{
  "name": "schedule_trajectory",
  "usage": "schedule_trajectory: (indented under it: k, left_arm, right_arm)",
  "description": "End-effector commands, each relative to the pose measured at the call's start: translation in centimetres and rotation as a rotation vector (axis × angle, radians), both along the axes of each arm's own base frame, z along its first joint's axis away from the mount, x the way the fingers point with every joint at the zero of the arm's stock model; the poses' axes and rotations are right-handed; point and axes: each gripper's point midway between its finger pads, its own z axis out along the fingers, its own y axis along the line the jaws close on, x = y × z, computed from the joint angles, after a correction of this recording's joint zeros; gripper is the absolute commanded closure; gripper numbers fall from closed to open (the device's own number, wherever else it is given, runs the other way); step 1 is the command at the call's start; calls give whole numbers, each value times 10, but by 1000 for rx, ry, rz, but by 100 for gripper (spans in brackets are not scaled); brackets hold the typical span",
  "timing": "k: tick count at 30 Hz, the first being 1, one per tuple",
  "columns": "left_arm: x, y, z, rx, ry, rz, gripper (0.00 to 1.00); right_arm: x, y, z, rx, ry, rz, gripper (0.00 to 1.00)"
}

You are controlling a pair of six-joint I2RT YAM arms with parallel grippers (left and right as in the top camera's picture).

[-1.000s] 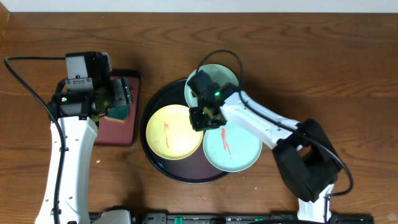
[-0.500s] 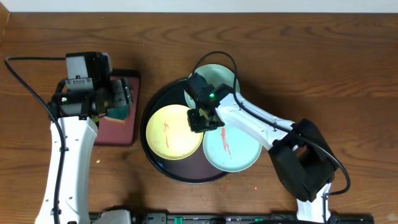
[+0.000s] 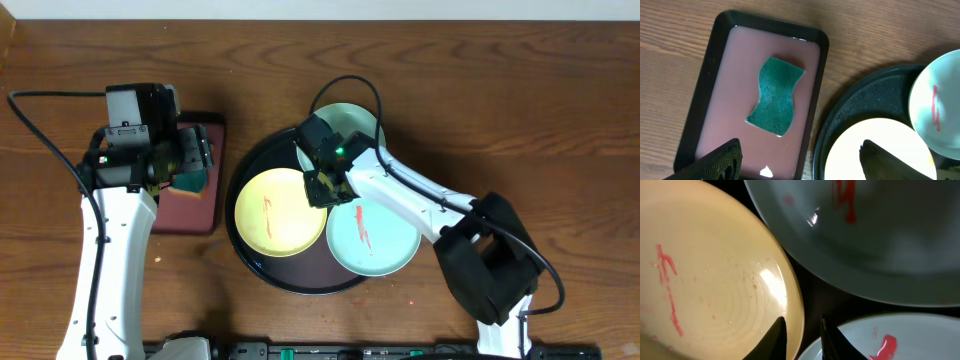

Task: Clean dirty plates on tray and stack at the side

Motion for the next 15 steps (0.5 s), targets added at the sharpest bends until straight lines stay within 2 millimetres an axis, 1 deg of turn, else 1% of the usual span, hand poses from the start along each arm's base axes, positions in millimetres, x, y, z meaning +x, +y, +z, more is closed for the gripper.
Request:
schedule_trajectory:
  k: [1, 5, 9, 11, 12, 15]
  left_arm:
    - [2, 6, 2, 16, -4, 26, 24]
    - [1, 10, -1, 35, 5, 38, 24]
    - [2, 10, -7, 33, 24, 37, 24]
    - [4, 10, -15, 31, 47, 37, 24]
    - [5, 10, -20, 30, 61, 37, 24]
    - [9, 11, -37, 27, 107, 36, 24]
  right_arm:
    - [-2, 6, -11, -22, 1, 15, 81]
    - [-2, 7, -18, -28, 7, 15, 85]
    - [-2, 8, -28, -34, 19, 12, 91]
    - [-2, 9, -30, -29, 26, 12, 97]
    - [-1, 9, -30, -28, 26, 7, 99]
    - [1, 9, -30, -24, 22, 5, 99]
